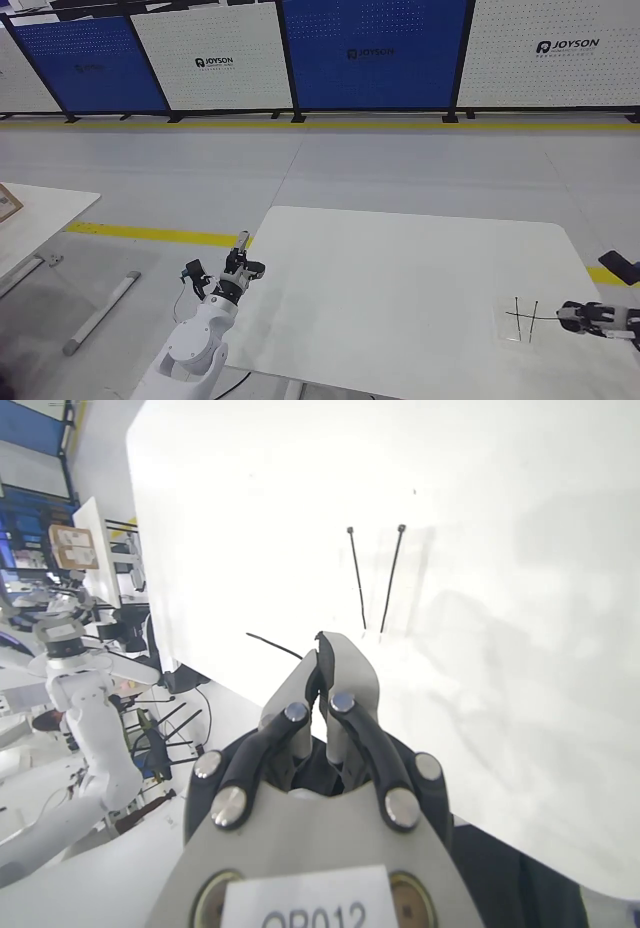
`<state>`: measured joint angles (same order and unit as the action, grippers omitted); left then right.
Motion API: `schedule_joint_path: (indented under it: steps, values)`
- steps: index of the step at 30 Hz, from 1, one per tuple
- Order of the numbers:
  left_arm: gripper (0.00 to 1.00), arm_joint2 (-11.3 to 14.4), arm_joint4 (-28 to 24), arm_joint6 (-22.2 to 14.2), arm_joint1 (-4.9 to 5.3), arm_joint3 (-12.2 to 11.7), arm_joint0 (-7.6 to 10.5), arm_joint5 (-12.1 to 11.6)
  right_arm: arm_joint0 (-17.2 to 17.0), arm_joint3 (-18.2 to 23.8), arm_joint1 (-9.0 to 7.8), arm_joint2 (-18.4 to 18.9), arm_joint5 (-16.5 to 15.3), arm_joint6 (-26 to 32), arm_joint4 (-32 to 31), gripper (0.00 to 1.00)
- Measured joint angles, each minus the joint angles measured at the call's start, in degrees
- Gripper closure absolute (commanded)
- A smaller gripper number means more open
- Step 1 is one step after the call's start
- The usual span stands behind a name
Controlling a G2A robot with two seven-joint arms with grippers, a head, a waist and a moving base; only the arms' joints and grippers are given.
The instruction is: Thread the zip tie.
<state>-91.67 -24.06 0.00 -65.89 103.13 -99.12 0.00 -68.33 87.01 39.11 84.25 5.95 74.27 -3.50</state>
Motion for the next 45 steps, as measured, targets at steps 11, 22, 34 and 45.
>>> schedule_joint_path:
  steps: [11, 22, 34, 45]
  values:
    - [0.00, 0.00, 0.00, 0.00, 0.00, 0.00, 0.00, 0.00, 5.60, 6.30, 1.41, -7.80, 2.19, -1.47, -0.48, 1.00]
    - [0.00, 0.00, 0.00, 0.00, 0.00, 0.00, 0.00, 0.00, 10.56, 3.66, 2.71, -14.61, 0.02, 1.31, -0.30, 1.00]
    - [0.00, 0.00, 0.00, 0.00, 0.00, 0.00, 0.00, 0.00, 10.67, 4.02, 3.60, -16.48, -3.85, -1.09, 4.54, 1.00]
    - [0.00, 0.00, 0.00, 0.00, 0.00, 0.00, 0.00, 0.00, 20.61, 0.25, 8.70, -30.51, -0.85, -6.80, 6.92, 1.00]
